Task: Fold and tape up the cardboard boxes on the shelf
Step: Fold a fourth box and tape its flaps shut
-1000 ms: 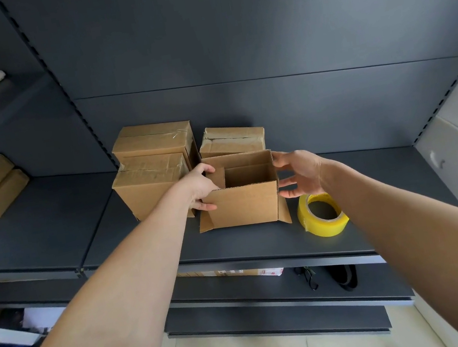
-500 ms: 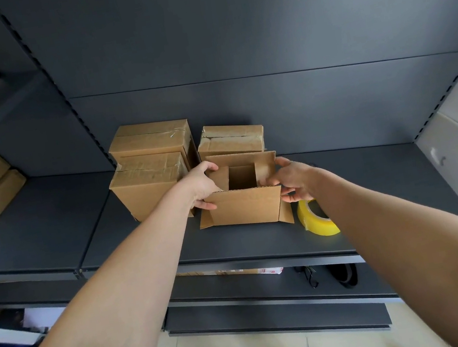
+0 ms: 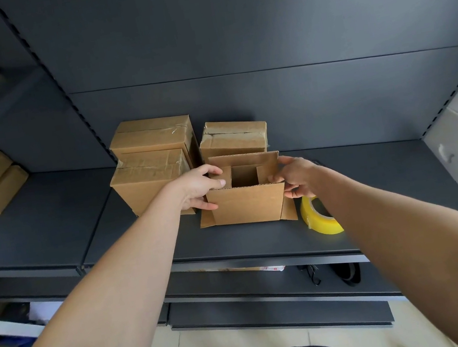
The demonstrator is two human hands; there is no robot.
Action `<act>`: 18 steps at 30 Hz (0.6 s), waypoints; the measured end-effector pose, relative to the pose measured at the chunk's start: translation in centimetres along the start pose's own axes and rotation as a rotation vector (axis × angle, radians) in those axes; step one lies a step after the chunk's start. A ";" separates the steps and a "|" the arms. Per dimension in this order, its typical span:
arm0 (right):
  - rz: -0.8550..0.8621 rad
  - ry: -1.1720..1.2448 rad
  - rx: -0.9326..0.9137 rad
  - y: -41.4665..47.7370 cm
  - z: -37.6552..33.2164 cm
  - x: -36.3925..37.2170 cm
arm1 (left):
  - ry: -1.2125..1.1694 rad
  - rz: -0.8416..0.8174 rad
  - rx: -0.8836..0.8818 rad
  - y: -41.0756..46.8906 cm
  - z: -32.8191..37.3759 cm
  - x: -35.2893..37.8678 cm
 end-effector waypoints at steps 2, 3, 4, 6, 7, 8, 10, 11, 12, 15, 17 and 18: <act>0.005 -0.002 -0.006 0.1 -0.1 -0.1 | 0.010 -0.013 -0.006 0.0 0.0 0.0; 0.009 -0.002 -0.010 0.1 -0.2 -0.1 | 0.012 -0.014 -0.007 0.1 0.1 0.0; 0.008 -0.001 -0.013 0.2 -0.2 -0.1 | 0.007 -0.017 -0.010 0.1 0.1 0.1; -0.024 0.010 -0.009 0.1 -0.1 0.0 | -0.035 -0.045 -0.032 0.1 -0.1 0.1; -0.051 0.022 -0.007 0.0 0.0 0.1 | -0.069 -0.078 -0.046 0.0 -0.3 0.2; -0.079 0.041 0.001 -0.1 0.0 0.1 | -0.099 -0.127 -0.052 -0.2 -0.4 0.4; -0.109 0.094 0.032 -0.6 0.1 0.1 | -0.142 -0.243 -0.047 -0.5 -0.5 0.8; -0.117 0.126 0.052 -0.8 0.1 0.1 | -0.150 -0.286 -0.038 -0.7 -0.5 0.9; -0.121 0.148 0.067 -0.9 0.1 0.0 | -0.156 -0.313 -0.032 -0.9 -0.6 1.0; -0.145 0.148 0.084 -0.9 -0.3 0.1 | -0.161 -0.304 -0.018 -1.0 -0.6 0.9; -0.134 0.152 0.098 -1.0 -0.7 0.2 | -0.168 -0.259 -0.004 -0.7 -0.6 0.7; -0.122 0.151 0.102 -1.0 -0.8 0.2 | -0.173 -0.235 0.004 -0.6 -0.7 0.6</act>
Point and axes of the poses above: each hand's wrist, its own y-axis towards the middle knuckle, its own x-axis out of the palm, z = x × y, the point moved 8 cm from there along y, towards the middle knuckle, and after that the axes turned 13 degrees about -x, right-handed, at the moved point
